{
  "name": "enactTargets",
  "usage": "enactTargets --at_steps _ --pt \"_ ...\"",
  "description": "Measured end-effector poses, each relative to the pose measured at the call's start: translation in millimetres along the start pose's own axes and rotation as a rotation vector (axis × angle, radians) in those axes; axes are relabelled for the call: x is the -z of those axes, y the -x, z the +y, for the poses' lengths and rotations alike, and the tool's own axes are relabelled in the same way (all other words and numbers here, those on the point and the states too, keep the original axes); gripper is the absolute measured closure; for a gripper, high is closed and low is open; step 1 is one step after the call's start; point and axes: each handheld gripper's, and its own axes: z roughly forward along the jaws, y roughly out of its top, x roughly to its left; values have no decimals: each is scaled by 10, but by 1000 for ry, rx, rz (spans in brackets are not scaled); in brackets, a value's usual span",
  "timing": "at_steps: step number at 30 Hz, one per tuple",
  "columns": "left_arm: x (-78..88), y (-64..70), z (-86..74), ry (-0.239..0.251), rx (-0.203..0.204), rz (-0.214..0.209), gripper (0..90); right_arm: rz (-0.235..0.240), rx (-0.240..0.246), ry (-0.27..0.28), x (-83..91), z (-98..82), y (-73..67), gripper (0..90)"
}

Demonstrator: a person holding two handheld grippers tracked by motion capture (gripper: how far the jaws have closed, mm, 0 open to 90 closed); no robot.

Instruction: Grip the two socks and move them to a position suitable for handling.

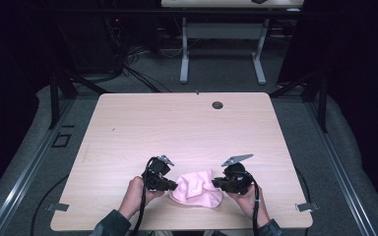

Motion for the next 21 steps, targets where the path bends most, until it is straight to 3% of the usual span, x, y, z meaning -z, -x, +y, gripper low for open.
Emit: enactTargets --at_steps 7,11,12,13,15,19,21 --pt "183 10 44 17 2 -19 886 3 -13 52 285 5 -158 842" --pt "272 -7 86 -8 -3 -38 885 17 -14 42 393 -7 -248 841" --pt "267 -48 108 -36 9 -50 885 21 -31 42 404 -27 -264 842" --pt "267 -48 108 -36 9 -50 885 21 -31 42 404 -27 -264 842" --pt "200 -125 139 -81 33 -89 885 33 -64 29 405 -63 -242 842" --pt "110 -188 180 -128 30 -91 884 47 -104 14 329 -121 -210 840" --pt "65 -216 204 -140 34 -92 884 27 -115 -13 238 -183 -178 840"
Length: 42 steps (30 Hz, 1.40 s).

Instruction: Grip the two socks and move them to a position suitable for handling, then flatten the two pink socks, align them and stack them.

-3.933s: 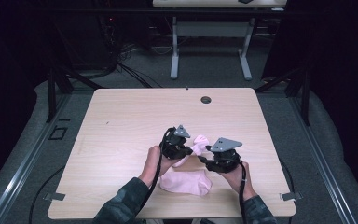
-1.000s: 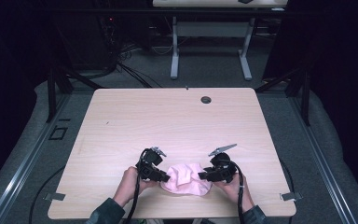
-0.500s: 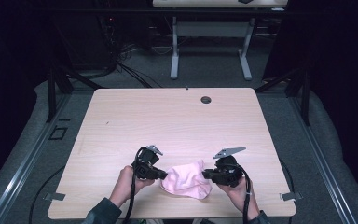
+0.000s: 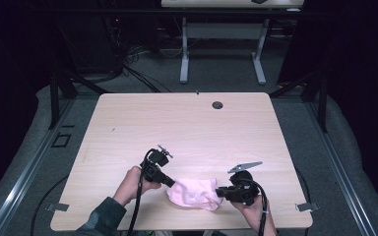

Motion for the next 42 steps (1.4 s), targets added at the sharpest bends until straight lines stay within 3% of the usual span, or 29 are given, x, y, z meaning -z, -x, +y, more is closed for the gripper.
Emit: enactTargets --at_steps 3,10,13,17,18,19,23,25,26,27,28,29,32,33,35,38,41,42 --pt "-54 -35 42 -24 1 16 884 -11 -11 -11 -35 -28 8 840" --pt "-165 -65 60 -69 -11 52 881 -63 16 -27 -139 -85 28 838" --pt "-183 -59 29 -49 -6 58 872 -73 30 -38 -192 -117 40 836" --pt "-146 -51 -7 -12 2 91 701 -77 43 -40 -209 -126 53 823" --pt "-123 -44 -27 9 -1 102 701 -86 45 -38 -209 -127 58 817" --pt "-106 -37 -49 32 6 115 525 -90 45 -21 -207 -138 57 786" --pt "35 -3 -169 130 0 199 338 -94 58 -9 -192 -159 80 700" --pt "114 3 -228 178 2 248 279 -92 69 5 -170 -170 88 606" --pt "114 3 -228 178 2 248 245 -92 69 5 -170 -170 88 606" --pt "196 12 -297 229 15 280 212 -106 68 29 -124 -182 109 508" --pt "196 12 -297 229 15 280 191 -106 68 29 -124 -182 109 508" --pt "245 19 -342 253 18 316 191 -105 73 43 -91 -188 129 447" --pt "343 12 -465 311 40 367 143 -152 75 104 31 -217 216 262" --pt "394 -20 -570 340 65 400 95 -179 57 127 106 -237 283 177" --pt "410 -49 -626 352 78 420 58 -193 49 143 155 -253 324 153" --pt "438 -205 -867 382 147 474 16 -259 28 179 277 -320 529 80" --pt "422 -327 -1035 399 202 502 3 -304 16 186 313 -366 685 23" --pt "422 -327 -1035 399 202 502 3 -320 14 184 321 -379 732 12"
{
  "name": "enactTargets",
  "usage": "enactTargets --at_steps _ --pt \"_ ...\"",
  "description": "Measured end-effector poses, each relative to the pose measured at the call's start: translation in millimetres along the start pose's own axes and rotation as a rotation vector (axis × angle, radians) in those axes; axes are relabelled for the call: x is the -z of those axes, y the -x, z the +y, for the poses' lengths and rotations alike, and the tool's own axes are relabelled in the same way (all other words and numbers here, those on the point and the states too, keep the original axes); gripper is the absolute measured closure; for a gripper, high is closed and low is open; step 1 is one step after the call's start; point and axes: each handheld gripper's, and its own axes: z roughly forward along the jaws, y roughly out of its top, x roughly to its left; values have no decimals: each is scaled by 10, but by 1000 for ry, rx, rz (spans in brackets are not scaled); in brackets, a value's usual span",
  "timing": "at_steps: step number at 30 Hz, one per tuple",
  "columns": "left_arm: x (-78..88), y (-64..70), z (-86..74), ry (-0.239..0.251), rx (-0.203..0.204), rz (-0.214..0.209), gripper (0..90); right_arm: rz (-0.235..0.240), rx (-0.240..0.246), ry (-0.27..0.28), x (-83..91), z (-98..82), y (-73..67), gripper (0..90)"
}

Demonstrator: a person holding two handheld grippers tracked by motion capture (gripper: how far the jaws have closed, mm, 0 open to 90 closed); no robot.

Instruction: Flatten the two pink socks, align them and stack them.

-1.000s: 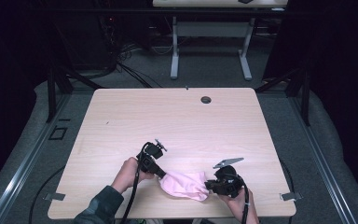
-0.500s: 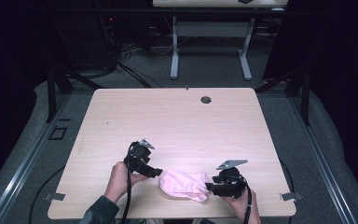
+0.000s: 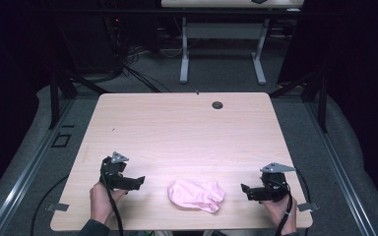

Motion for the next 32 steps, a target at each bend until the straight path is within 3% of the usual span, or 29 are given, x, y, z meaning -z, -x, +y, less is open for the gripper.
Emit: enactTargets --at_steps 2,3,12,16,18,32 --pt "-35 -120 -131 5 34 41 2 -36 -8 2 -24 -27 86 0" --pt "-48 -158 -168 4 47 42 2 -42 -9 6 -36 -39 125 0" --pt "-139 -306 -370 57 66 152 0 -105 -22 -5 -220 -149 406 0" --pt "-159 -320 -420 75 64 169 0 -117 -23 -9 -270 -185 450 0" --pt "-186 -344 -468 97 81 157 0 -119 -27 -4 -282 -208 477 0" --pt "-192 -353 -463 95 78 152 0 -118 -24 16 -299 -217 496 0"
